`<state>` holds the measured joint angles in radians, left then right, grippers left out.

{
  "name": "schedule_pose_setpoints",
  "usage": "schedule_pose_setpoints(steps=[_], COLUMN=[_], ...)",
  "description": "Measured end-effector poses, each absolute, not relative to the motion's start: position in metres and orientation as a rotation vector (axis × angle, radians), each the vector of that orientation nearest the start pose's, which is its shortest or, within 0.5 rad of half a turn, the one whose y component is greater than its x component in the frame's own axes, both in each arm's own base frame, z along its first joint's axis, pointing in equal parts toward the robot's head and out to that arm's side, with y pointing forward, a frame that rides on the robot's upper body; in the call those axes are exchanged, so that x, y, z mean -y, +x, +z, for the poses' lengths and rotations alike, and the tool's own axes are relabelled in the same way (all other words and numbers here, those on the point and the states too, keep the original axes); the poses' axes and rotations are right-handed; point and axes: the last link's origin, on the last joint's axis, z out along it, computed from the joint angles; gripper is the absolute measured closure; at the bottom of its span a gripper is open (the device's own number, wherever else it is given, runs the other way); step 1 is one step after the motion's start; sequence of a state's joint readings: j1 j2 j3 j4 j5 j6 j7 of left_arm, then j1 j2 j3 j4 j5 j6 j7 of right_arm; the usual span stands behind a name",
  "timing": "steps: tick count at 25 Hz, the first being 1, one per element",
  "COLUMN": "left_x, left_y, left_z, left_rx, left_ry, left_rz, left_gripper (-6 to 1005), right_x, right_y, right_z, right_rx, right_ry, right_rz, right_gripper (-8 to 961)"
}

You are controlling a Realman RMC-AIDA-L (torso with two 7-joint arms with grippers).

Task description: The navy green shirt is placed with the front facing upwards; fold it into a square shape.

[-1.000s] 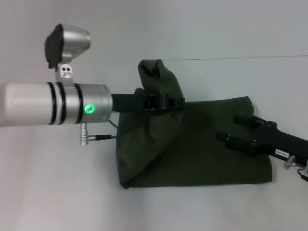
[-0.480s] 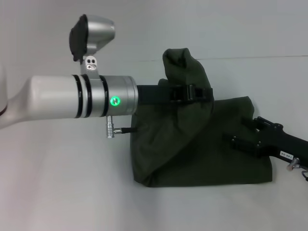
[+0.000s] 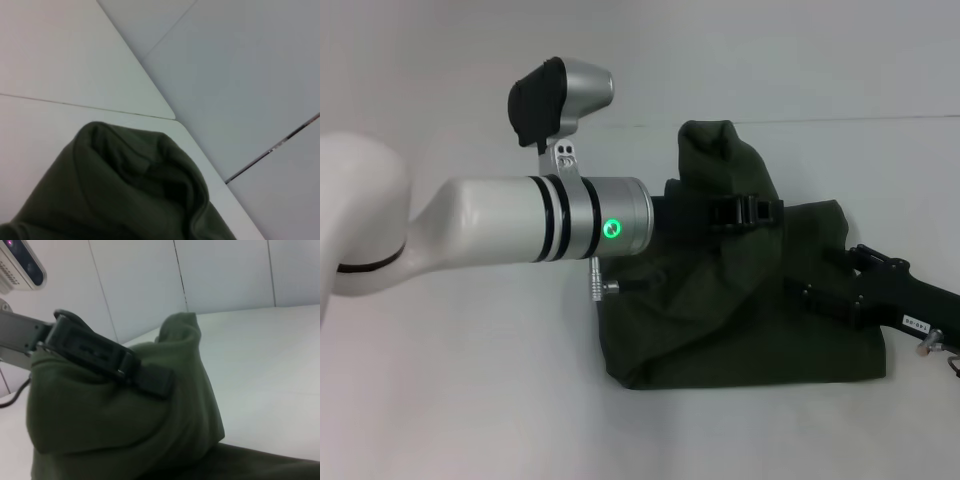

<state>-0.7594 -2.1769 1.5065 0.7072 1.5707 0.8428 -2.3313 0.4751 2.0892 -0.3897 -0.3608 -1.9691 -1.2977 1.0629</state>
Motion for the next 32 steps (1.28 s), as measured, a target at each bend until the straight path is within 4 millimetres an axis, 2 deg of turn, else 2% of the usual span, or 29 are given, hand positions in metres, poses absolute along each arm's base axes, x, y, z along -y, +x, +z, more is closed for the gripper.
schedule_pose_setpoints(steps=[5,10,18,22,27,29,32], left_x=[-0.386,-0.384,-0.383,-0.383,-0.384,-0.384,-0.385], left_y=[-0.113,-0.123,-0.128,-0.127,-0.126,-0.125,-0.123], left_z=[-0.122,-0.129,-0.131,-0.131,-0.130,-0.130,-0.126], left_rx=[1.427,1.506,1.598,1.615,1.617,1.623,1.616], left_ry=[-2.528,-2.489,-2.439,-2.431,-2.429,-2.423,-2.426], left_rz=[-0.727,-0.739,-0.773,-0.794,-0.801,-0.813,-0.847], left_gripper=[905,904,795,625,439,367,231], right_x=[-0.317,-0.317,-0.317,-0.314,-0.300,-0.296,-0.294], right_y=[0.326,0.327,0.328,0.336,0.360,0.363,0.357], right_z=[-0.023,-0.022,-0.018,-0.006,0.039,0.052,0.052], right_rx=[-0.783,-0.779,-0.778,-0.778,-0.784,-0.774,-0.754], right_ry=[-2.313,-2.310,-2.303,-2.268,-2.109,-2.091,-2.124], right_rz=[0.700,0.699,0.700,0.695,0.708,0.731,0.766], right_gripper=[54,54,53,54,53,53,53])
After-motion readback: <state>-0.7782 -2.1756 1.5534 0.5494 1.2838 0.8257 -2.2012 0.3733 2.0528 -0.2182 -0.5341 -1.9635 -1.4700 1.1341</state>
